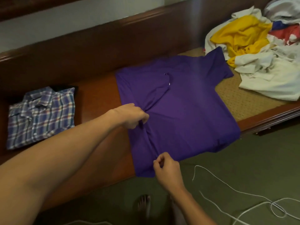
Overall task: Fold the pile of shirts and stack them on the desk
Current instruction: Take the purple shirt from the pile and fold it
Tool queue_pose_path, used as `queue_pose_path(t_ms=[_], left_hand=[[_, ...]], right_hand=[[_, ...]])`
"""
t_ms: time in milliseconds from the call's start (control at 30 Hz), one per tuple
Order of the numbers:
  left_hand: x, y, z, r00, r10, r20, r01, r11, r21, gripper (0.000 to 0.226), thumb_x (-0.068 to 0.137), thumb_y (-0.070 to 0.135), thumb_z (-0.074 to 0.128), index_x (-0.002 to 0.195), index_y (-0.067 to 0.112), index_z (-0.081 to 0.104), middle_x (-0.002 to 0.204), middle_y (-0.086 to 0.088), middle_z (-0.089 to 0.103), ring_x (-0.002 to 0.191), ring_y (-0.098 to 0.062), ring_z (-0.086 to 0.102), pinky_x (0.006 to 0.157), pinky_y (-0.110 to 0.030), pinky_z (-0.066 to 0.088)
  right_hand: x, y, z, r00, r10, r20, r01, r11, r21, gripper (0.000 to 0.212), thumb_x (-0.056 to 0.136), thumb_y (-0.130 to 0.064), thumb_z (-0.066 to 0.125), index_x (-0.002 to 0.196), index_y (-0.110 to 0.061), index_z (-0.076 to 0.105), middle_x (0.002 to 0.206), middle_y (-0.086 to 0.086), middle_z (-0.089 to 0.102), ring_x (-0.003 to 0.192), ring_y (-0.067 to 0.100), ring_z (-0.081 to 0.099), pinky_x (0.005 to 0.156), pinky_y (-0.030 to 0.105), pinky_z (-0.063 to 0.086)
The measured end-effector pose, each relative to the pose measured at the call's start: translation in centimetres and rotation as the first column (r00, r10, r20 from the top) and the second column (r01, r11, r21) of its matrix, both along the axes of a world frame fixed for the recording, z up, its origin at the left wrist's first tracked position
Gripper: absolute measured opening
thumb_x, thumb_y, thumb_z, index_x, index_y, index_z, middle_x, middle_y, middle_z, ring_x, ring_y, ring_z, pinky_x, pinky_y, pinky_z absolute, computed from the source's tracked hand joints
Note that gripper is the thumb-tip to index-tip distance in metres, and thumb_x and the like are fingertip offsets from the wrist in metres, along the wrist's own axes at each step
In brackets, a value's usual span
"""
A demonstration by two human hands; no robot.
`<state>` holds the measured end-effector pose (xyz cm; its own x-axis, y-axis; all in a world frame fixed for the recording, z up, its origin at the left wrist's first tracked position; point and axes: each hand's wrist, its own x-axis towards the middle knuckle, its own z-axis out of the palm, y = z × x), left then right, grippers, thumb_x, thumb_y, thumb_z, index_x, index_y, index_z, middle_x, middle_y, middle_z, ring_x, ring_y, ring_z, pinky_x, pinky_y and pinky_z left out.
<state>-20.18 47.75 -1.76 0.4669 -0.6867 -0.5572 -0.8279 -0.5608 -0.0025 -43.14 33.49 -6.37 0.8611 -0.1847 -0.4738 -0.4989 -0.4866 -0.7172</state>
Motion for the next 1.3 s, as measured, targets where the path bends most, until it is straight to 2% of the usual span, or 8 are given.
queue_pose_path(t_ms=[200, 333, 467, 633, 800, 967, 1167, 1300], left_hand=[[0.7, -1.6, 0.9, 1.000, 0.016, -0.015, -0.017, 0.994, -0.109, 0.031, 0.093, 0.014, 0.052, 0.113, 0.034, 0.065, 0.111, 0.010, 0.051, 0.095, -0.021, 0.058, 0.077, -0.040, 0.050], [0.9, -2.2, -0.2, 0.995, 0.101, -0.019, -0.102, 0.975, -0.196, 0.027, 0.097, 0.022, 0.059, 0.122, 0.033, 0.060, 0.121, 0.010, 0.048, 0.100, -0.019, 0.060, 0.080, -0.041, 0.054], [-0.2, -1.3, -2.9, 0.985, 0.171, 0.017, -0.163, 0.963, -0.212, 0.049, 0.094, 0.026, 0.068, 0.139, 0.030, 0.049, 0.141, 0.001, 0.039, 0.114, -0.025, 0.057, 0.091, -0.043, 0.052], [-2.2, 0.3, -4.9, 0.977, 0.213, -0.018, -0.211, 0.952, -0.222, 0.048, 0.095, 0.026, 0.065, 0.140, 0.028, 0.050, 0.148, 0.000, 0.039, 0.129, -0.026, 0.049, 0.100, -0.043, 0.046], [-2.5, 1.0, -4.3, 0.885, 0.426, -0.190, -0.466, 0.801, -0.376, 0.046, 0.095, 0.012, 0.063, 0.138, 0.025, 0.056, 0.155, 0.001, 0.037, 0.138, -0.022, 0.046, 0.111, -0.038, 0.042], [-2.3, 0.7, -1.6, 0.854, 0.496, -0.157, -0.511, 0.743, -0.433, 0.048, 0.091, 0.010, 0.065, 0.138, 0.020, 0.058, 0.149, -0.004, 0.046, 0.137, -0.023, 0.047, 0.115, -0.034, 0.038], [-1.2, 0.3, 0.9, 0.774, 0.621, -0.122, -0.600, 0.659, -0.453, 0.040, 0.092, 0.013, 0.068, 0.131, 0.018, 0.063, 0.138, -0.009, 0.057, 0.130, -0.027, 0.054, 0.110, -0.030, 0.035], [-0.5, 0.4, 1.2, 0.693, 0.708, -0.134, -0.655, 0.542, -0.527, 0.035, 0.091, 0.011, 0.070, 0.126, 0.015, 0.068, 0.131, -0.009, 0.063, 0.120, -0.027, 0.059, 0.101, -0.027, 0.039]], right_hand=[[-1.0, -2.5, 1.3, 0.983, -0.162, 0.089, 0.152, 0.982, 0.109, 0.022, 0.088, -0.014, 0.073, 0.083, -0.032, 0.061, 0.072, -0.006, 0.064, 0.065, 0.002, 0.059, 0.059, 0.012, 0.043], [-0.9, -3.4, -0.2, 0.968, -0.237, 0.085, 0.236, 0.972, 0.016, 0.018, 0.088, -0.017, 0.075, 0.093, -0.030, 0.063, 0.080, -0.010, 0.066, 0.070, 0.003, 0.059, 0.063, 0.009, 0.041], [-0.5, -3.3, -2.3, 0.984, -0.168, -0.057, 0.162, 0.982, -0.098, 0.027, 0.088, -0.025, 0.075, 0.112, -0.019, 0.067, 0.105, -0.001, 0.070, 0.102, 0.019, 0.065, 0.087, 0.029, 0.049], [0.3, -3.9, -1.8, 0.991, -0.117, -0.065, 0.102, 0.976, -0.192, 0.022, 0.088, -0.031, 0.072, 0.109, -0.023, 0.066, 0.103, -0.001, 0.069, 0.100, 0.023, 0.065, 0.084, 0.033, 0.050], [3.4, -6.0, 0.9, 0.978, -0.158, 0.135, 0.172, 0.980, -0.099, 0.030, 0.088, -0.027, 0.075, 0.117, -0.020, 0.068, 0.096, -0.003, 0.067, 0.095, 0.020, 0.063, 0.090, 0.032, 0.045], [8.5, -10.1, 4.7, 0.947, -0.190, 0.259, 0.209, 0.977, -0.049, 0.036, 0.092, -0.031, 0.072, 0.126, -0.021, 0.065, 0.100, -0.005, 0.069, 0.099, 0.016, 0.061, 0.091, 0.032, 0.045], [15.2, -13.4, 7.6, 0.970, -0.101, 0.220, 0.120, 0.990, -0.073, 0.037, 0.091, -0.036, 0.072, 0.124, -0.020, 0.066, 0.086, -0.009, 0.062, 0.103, 0.020, 0.062, 0.084, 0.028, 0.044], [19.7, -13.4, 7.6, 0.982, -0.014, 0.188, 0.033, 0.995, -0.097, 0.036, 0.091, -0.038, 0.072, 0.122, -0.020, 0.067, 0.097, -0.002, 0.065, 0.102, 0.020, 0.062, 0.086, 0.031, 0.052]])
